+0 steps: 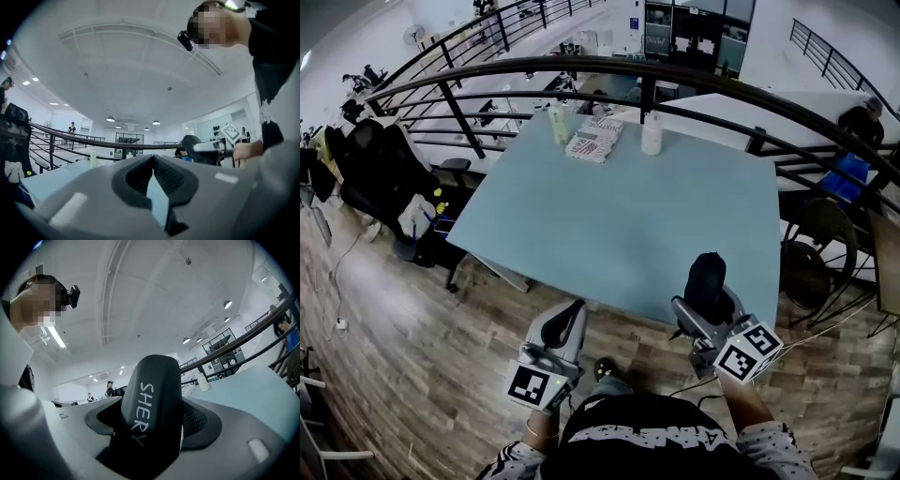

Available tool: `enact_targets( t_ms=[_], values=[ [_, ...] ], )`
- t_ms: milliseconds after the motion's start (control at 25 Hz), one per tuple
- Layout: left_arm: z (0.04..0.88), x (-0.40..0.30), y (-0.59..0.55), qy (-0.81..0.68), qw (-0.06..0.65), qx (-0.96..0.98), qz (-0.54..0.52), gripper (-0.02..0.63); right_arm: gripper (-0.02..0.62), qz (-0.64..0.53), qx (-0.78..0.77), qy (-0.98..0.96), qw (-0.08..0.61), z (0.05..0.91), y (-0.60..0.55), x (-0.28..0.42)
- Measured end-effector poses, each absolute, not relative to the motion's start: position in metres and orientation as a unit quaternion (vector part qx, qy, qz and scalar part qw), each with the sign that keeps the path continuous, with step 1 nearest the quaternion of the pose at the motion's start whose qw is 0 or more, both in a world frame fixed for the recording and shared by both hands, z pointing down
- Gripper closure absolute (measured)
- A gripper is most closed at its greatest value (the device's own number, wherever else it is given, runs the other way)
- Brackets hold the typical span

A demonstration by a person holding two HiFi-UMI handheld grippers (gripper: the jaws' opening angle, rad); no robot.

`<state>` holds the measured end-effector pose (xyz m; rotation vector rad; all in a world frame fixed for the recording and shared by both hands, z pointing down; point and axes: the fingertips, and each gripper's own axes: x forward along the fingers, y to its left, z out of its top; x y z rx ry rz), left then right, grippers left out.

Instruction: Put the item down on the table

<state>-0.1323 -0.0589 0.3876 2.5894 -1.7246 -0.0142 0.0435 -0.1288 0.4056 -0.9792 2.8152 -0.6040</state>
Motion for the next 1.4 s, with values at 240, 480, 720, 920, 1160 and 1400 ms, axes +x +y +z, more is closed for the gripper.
enact_targets(
  t_ms=[240, 480, 720, 920, 1160, 1400],
  values=[
    [0.391, -0.164, -0.08, -0.543, 0.018, 0.839, -0.007, 0.606, 0.221, -0.198, -0.334, 0.92, 0.049, 0.409, -0.143, 0.014],
    [0.391, -0.192, -0.101, -0.53, 0.013, 0.848, -0.011, 0.606, 0.221, -0.194, -0.351, 0.915, 0.053, 0.408, -0.158, -0.009],
    [0.398, -0.218, -0.123, -0.52, 0.024, 0.854, -0.014, 0.606, 0.221, -0.198, -0.374, 0.905, 0.033, 0.417, -0.175, -0.025],
    [0.402, -0.237, -0.137, -0.514, 0.031, 0.857, -0.02, 0.606, 0.221, -0.195, -0.384, 0.902, 0.022, 0.418, -0.182, -0.037],
    [0.402, -0.236, -0.133, -0.506, 0.034, 0.862, -0.024, 0.606, 0.221, -0.194, -0.392, 0.899, 0.025, 0.416, -0.183, -0.036],
    [0.414, -0.258, -0.131, -0.535, 0.053, 0.843, -0.025, 0.606, 0.221, -0.201, -0.384, 0.901, 0.011, 0.423, -0.185, -0.043]
  ],
)
